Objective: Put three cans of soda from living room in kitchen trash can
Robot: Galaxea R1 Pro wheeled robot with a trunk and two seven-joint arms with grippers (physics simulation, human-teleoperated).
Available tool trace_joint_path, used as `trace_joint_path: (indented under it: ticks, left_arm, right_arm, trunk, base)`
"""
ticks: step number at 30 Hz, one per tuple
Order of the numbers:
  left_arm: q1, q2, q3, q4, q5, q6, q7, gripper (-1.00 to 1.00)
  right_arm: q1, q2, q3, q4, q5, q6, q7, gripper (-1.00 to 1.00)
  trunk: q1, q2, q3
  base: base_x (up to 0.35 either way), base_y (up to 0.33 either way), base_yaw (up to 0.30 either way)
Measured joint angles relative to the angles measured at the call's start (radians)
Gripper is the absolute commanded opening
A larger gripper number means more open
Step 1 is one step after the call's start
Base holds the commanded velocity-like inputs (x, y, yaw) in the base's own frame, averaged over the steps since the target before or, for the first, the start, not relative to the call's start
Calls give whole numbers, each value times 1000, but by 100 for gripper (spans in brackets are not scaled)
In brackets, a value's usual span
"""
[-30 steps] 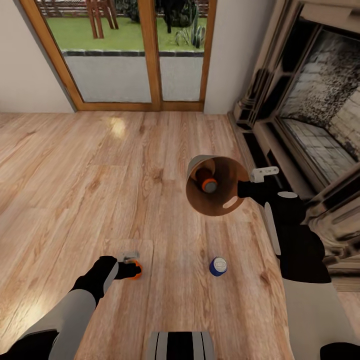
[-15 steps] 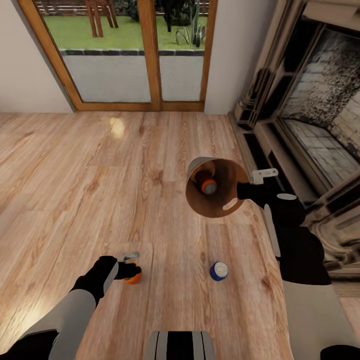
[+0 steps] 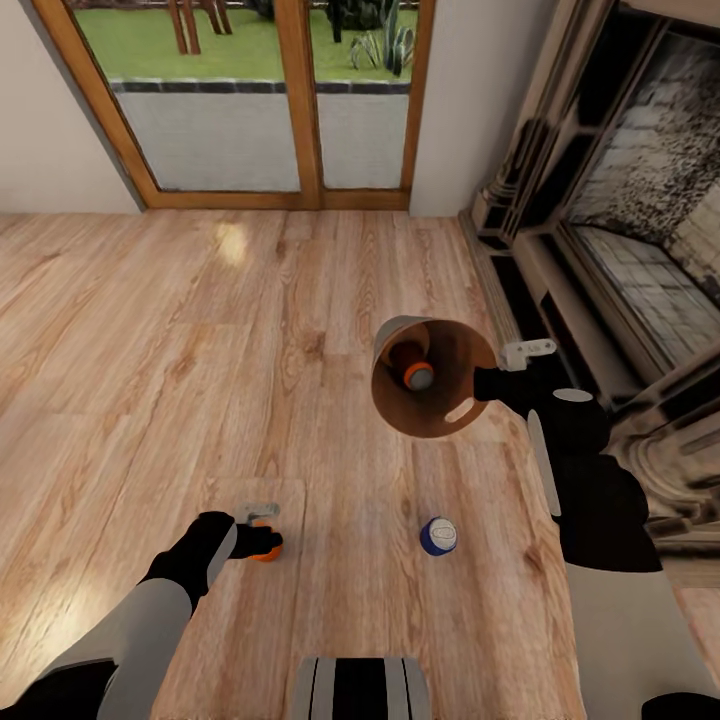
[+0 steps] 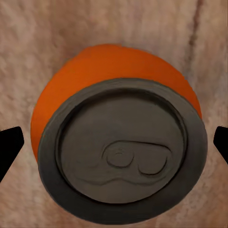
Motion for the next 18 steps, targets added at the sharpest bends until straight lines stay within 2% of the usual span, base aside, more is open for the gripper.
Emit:
trace_joint_path:
  ticks: [2, 13, 14, 18]
  left_arm:
    - [0, 0, 0, 0, 0, 0, 1, 100]
    - [0, 0, 1, 0, 0, 0, 1, 100]
    - [0, 0, 1, 0, 0, 0, 2, -100]
    - [0, 1, 0, 0, 4, 0, 0, -100]
  right_arm:
    - [0, 0, 0, 0, 0, 0, 0, -100]
    - [1, -1, -1, -1, 1, 0, 0, -100]
    - [1, -1, -1, -1, 1, 0, 0, -100]
    - [1, -2, -1, -1, 0, 0, 0, -100]
  trunk:
    - [1, 0, -8]
    - [1, -1, -8]
    - [1, -1, -8]
    - [1, -1, -8]
  base:
    - [0, 0, 0]
    - [0, 0, 0]
    - [0, 0, 0]
    - [0, 0, 0]
